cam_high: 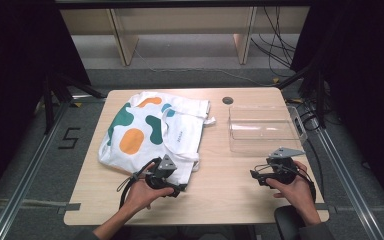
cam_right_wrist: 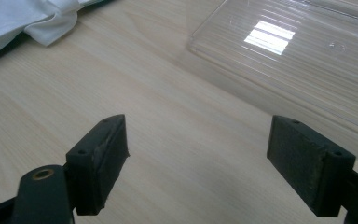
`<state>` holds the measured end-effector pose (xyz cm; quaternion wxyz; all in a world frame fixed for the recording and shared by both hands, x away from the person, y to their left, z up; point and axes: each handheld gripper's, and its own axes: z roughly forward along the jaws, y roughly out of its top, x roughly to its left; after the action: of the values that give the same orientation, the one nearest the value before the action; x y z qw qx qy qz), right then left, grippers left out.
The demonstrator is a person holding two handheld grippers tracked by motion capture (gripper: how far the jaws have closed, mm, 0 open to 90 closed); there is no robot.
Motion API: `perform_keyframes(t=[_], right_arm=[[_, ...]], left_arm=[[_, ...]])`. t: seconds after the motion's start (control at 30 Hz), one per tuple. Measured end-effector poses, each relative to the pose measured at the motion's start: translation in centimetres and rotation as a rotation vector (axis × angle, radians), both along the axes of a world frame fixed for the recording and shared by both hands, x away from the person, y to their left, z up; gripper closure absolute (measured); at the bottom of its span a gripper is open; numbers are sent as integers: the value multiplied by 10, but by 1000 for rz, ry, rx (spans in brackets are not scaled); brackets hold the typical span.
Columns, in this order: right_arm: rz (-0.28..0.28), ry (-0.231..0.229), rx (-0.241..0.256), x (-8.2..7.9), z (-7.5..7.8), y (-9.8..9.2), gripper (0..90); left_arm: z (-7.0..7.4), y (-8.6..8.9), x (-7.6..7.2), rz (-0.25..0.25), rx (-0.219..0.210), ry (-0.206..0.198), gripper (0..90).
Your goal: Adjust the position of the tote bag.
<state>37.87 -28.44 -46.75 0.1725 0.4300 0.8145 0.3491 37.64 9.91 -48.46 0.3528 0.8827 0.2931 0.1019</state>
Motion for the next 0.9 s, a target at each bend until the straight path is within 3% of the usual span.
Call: perform_keyframes(t=[0.07,0.13,0.2,0.23,0.27,0.3,0.33,0.37,0.4,0.43,0.5,0.53,0.63,0.67,0.8,0.83,0.9], right_arm=[[-17,25,10,-3,2,1,210],[-7,-1,1,-3,0,0,210],[1,-7,-9,-4,1,0,210],[1,-7,-9,-4,1,0,210],[-7,18,5,-6,2,2,211],[10,7,-14,-5,1,0,211],[10,7,-14,-5,1,0,211],[14,3,-18,-5,1,0,212],[14,2,-19,-6,2,0,212],[14,2,-18,-6,2,0,212],[13,3,-18,-6,2,0,212],[19,2,-22,-5,1,0,212],[2,32,-14,-6,1,1,213],[13,18,-20,-5,0,0,213],[-3,46,-7,-6,1,2,213],[10,35,-17,-5,-1,2,213],[3,58,-20,-7,0,2,213]], left_arm=[[-3,-7,1,20,-9,-3,259],[-4,-10,2,11,0,-11,255],[-9,-20,4,3,68,-45,255],[-9,-20,4,3,68,-45,257],[-13,-24,6,18,101,-69,274],[-13,-24,8,8,114,-79,300],[-13,-24,8,8,114,-79,308],[-14,-23,10,-8,103,-48,365],[-14,-23,10,-8,103,-48,434],[-14,-23,8,-50,113,-54,499],[-13,-23,8,-59,115,-62,535],[-11,-21,8,-56,95,-40,619],[-10,-17,7,-54,72,-61,752],[-9,-15,6,-60,90,-75,787],[-8,-8,4,-57,97,-69,837],[-8,-3,3,-54,92,-68,837],[-7,7,0,-52,98,-58,838]])
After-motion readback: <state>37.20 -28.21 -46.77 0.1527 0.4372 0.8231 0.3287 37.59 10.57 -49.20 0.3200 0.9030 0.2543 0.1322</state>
